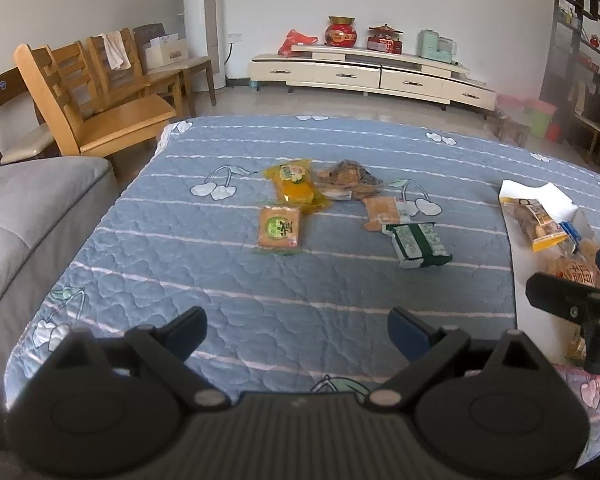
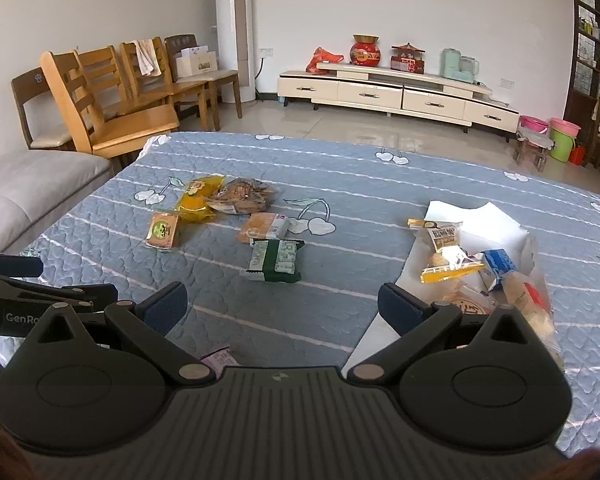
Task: Organize snacks
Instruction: 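Withdraw both grippers from the white box back toward the snack pile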
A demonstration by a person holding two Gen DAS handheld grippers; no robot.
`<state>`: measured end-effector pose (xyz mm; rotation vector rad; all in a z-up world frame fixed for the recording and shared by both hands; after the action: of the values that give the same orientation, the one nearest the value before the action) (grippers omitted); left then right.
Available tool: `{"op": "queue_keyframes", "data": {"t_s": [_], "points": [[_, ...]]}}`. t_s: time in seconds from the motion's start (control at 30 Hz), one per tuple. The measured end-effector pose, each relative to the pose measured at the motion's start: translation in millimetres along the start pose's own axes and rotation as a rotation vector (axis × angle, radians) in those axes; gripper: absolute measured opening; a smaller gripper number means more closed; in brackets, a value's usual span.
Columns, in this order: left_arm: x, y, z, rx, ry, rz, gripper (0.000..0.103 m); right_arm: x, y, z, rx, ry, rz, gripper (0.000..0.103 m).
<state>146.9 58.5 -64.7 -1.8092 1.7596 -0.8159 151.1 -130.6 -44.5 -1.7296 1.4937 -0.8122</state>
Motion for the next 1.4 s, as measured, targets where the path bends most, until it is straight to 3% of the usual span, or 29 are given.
{"op": "queue_keyframes", "data": {"t_s": [0.83,1.4], "points": [[-39.5,6.9,16.3,-0.030,-0.045,-0.075,0.097,-6.2,0.5,20.0,-0.023,0.013,0.005,0.103],[-35.7,3.2,31.8,-0.044,-0.034,-0.068,0.098,-7.2,3.7,30.6,-0.045,0.019,0.014,0.103]]}}
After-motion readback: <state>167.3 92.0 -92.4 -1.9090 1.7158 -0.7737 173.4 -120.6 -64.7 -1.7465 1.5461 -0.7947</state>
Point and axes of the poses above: each gripper's, at about its wrist camera, not at the fingertips, and z roughly the way its jaws point, x to its right, y to its underside, the point moved 10 cm from there along z, roughly the way its jaws point, and after that the axes turned 4 degrees about y, right-handed, at the moved point
